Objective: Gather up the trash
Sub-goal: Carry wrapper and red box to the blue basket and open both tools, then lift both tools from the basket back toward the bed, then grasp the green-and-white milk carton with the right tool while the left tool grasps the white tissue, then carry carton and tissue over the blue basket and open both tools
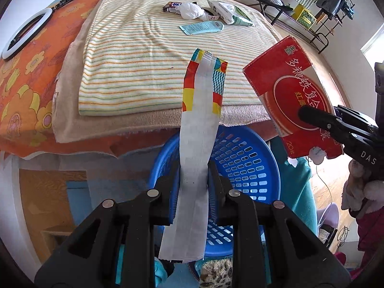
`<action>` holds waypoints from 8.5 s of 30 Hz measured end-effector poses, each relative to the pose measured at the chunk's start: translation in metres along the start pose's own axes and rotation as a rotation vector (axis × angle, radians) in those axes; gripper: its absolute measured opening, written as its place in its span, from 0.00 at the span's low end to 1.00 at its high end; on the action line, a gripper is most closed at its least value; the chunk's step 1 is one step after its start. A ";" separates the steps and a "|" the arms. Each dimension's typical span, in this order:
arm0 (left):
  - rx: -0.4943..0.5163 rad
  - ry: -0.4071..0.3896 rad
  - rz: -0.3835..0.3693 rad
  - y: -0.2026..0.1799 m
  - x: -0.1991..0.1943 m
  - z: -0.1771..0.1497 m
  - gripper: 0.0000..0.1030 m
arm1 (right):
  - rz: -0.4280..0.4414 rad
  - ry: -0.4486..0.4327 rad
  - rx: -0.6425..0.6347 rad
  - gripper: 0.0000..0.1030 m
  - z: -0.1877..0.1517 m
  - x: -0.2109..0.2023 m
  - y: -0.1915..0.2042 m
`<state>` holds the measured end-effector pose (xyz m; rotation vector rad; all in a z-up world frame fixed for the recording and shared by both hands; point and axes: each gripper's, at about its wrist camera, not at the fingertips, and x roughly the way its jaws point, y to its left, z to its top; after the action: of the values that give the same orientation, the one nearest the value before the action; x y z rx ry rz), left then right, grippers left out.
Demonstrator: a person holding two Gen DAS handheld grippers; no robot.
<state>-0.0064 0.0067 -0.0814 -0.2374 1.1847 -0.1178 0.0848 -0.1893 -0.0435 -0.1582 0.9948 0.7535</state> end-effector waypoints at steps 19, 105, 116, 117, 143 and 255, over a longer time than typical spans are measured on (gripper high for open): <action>-0.022 0.152 -0.034 -0.014 0.045 -0.060 0.20 | 0.064 0.111 0.053 0.15 -0.072 0.016 0.003; 0.141 -0.085 0.107 -0.031 0.038 0.125 0.70 | -0.160 -0.174 0.260 0.79 0.023 0.003 -0.112; 0.096 -0.137 0.096 -0.021 0.061 0.206 0.70 | -0.172 -0.159 0.381 0.79 0.088 0.042 -0.165; 0.092 -0.140 0.094 -0.020 0.063 0.213 0.70 | -0.150 -0.164 0.400 0.79 0.092 0.046 -0.170; 0.022 -0.103 0.059 0.001 0.141 0.292 0.36 | 0.202 -0.238 0.794 0.79 0.152 0.148 -0.254; 0.095 0.112 0.052 -0.028 0.076 -0.050 0.24 | -0.032 0.014 0.059 0.24 -0.085 0.016 0.000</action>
<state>-0.0228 -0.0431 -0.1611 -0.1172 1.2918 -0.1429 0.0308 -0.2194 -0.1032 -0.1277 1.0242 0.6937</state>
